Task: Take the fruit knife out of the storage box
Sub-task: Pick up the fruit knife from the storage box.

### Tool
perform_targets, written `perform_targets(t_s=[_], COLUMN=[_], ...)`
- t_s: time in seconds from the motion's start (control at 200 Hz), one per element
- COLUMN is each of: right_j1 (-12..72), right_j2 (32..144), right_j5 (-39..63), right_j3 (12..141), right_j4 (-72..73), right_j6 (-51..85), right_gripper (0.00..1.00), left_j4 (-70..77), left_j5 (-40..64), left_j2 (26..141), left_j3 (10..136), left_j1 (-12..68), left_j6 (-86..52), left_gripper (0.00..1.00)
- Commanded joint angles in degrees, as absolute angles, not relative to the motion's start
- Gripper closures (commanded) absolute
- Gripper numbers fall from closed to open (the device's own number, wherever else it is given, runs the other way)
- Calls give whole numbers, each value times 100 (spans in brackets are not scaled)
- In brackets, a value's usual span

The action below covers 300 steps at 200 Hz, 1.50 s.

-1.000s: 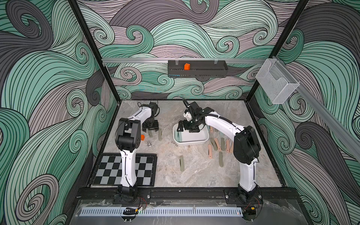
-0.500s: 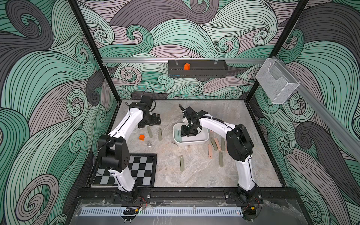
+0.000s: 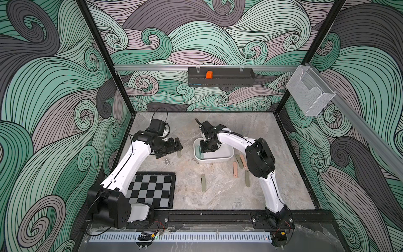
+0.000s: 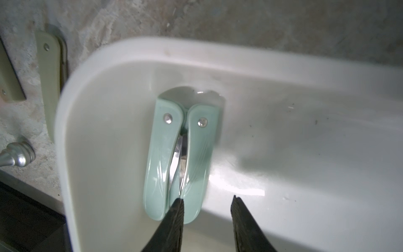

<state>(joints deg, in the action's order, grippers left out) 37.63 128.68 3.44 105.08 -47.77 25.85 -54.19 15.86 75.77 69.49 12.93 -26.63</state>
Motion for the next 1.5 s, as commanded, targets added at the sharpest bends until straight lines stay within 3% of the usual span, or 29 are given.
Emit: perform_targets(t_s=[0.0,0.48,0.63,0.75,1.011,1.096,1.186,1.281,1.496], right_j1=[3766,4086,4123,4123,4118,4113,4096,4087,4078], right_j2=[13103,13789,13800,13743,13623,13610,13623,13649,13776], right_j5=[229,-309,-503,-638,-794,-817,-776,-724,-643], right_j3=[10740,11293,11266,11268,11345,11364,11364,11347,11347], right_j4=[-4819,-5300,-5438,-5508,-5563,-5565,-5572,-5573,-5596], right_j6=[2583,2413,2394,2299,2070,2030,2012,1999,1934], right_gripper=[60,62,73,88,91,87,61,48,50], left_j4=[-5666,-5725,-5651,-5593,-5546,-5533,-5536,-5545,-5529], left_j5=[1641,1717,1784,1834,1856,1845,1828,1811,1775], left_j2=[7401,7537,7663,7737,7798,7795,7780,7766,7720], left_j3=[6930,6855,6899,6949,7092,7102,7089,7084,6998], left_j1=[1334,1344,1362,1374,1389,1388,1383,1385,1380], left_j6=[-2689,-2620,-2619,-2633,-2670,-2676,-2679,-2672,-2694], left_gripper=[1,1,1,1,1,1,1,1,1])
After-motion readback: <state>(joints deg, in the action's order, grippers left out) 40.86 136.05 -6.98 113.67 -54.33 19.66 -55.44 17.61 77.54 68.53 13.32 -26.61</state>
